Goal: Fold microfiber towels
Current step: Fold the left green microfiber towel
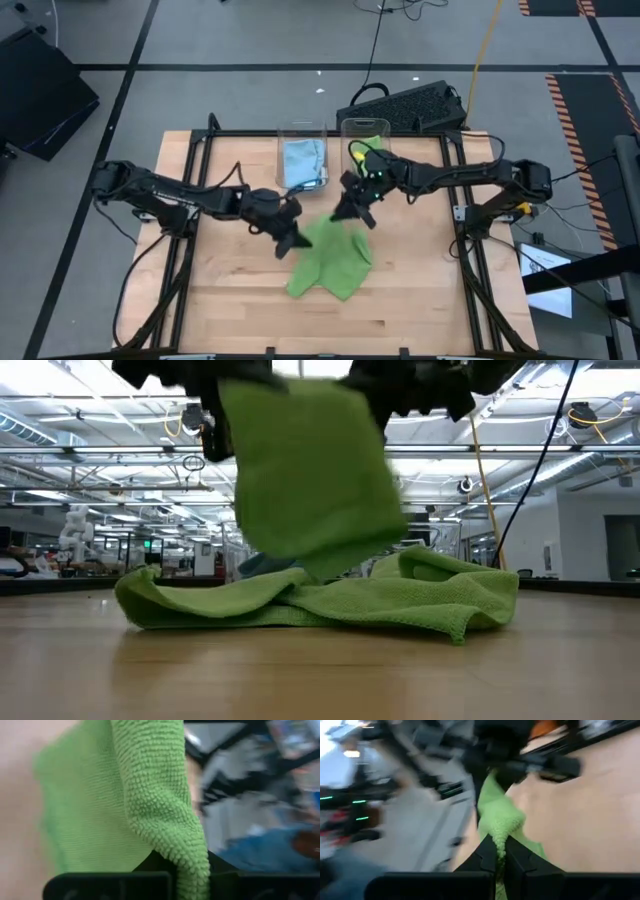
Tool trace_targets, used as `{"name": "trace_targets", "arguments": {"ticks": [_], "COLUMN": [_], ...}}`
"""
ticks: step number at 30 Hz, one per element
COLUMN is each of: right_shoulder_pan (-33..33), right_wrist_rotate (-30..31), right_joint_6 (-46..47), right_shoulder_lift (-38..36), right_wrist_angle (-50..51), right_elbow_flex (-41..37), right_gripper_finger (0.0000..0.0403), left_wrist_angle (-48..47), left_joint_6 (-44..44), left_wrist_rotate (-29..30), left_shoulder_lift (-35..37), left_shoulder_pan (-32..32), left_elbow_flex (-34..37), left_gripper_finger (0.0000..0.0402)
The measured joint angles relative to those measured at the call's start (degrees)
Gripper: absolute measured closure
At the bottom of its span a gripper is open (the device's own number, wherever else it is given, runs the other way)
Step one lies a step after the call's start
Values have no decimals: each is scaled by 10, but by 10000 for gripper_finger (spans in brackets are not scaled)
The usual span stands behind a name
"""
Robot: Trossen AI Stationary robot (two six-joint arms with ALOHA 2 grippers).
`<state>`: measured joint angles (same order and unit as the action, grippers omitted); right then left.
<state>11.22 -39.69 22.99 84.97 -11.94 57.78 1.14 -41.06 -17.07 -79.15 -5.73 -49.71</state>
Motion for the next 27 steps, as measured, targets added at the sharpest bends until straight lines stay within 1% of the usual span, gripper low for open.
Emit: {"name": "trace_targets", "arguments": {"ticks": [2, 4, 6, 8, 11, 15, 18, 22, 25, 27], "right_shoulder_pan": [18, 36, 50, 58, 50, 15, -16, -54, -78, -88], "right_wrist_rotate": [47, 87, 98, 96, 92, 68, 65, 49, 48, 44], "right_joint_6": [-42, -75, -91, -94, -94, -72, -26, 22, 51, 62], "right_shoulder_lift": [0, 0, 0, 0, -1, 0, 0, 0, 0, 0], "right_wrist_angle": [10, 13, 14, 32, 69, 40, -13, -90, -107, -110], "right_elbow_flex": [0, 0, 0, 0, -12, -72, -113, -156, -178, -189], "right_gripper_finger": [399, 399, 399, 399, 399, 400, 400, 400, 400, 400], "left_wrist_angle": [-35, -56, -66, -70, -88, -108, -81, -15, 38, 49], "left_joint_6": [19, 23, 24, 29, 38, 33, 28, -2, -19, -26], "left_wrist_rotate": [36, 92, 141, 165, 175, 177, 156, 141, 132, 130], "left_shoulder_lift": [2, 2, 3, 8, 5, -20, -49, -94, -120, -127], "left_shoulder_pan": [21, 39, 52, 54, 38, -9, -45, -87, -99, -100], "left_elbow_flex": [0, 0, 0, 0, 0, 0, -2, -2, -1, 0], "left_gripper_finger": [396, 396, 393, 393, 397, 393, 397, 393, 391, 396]}}
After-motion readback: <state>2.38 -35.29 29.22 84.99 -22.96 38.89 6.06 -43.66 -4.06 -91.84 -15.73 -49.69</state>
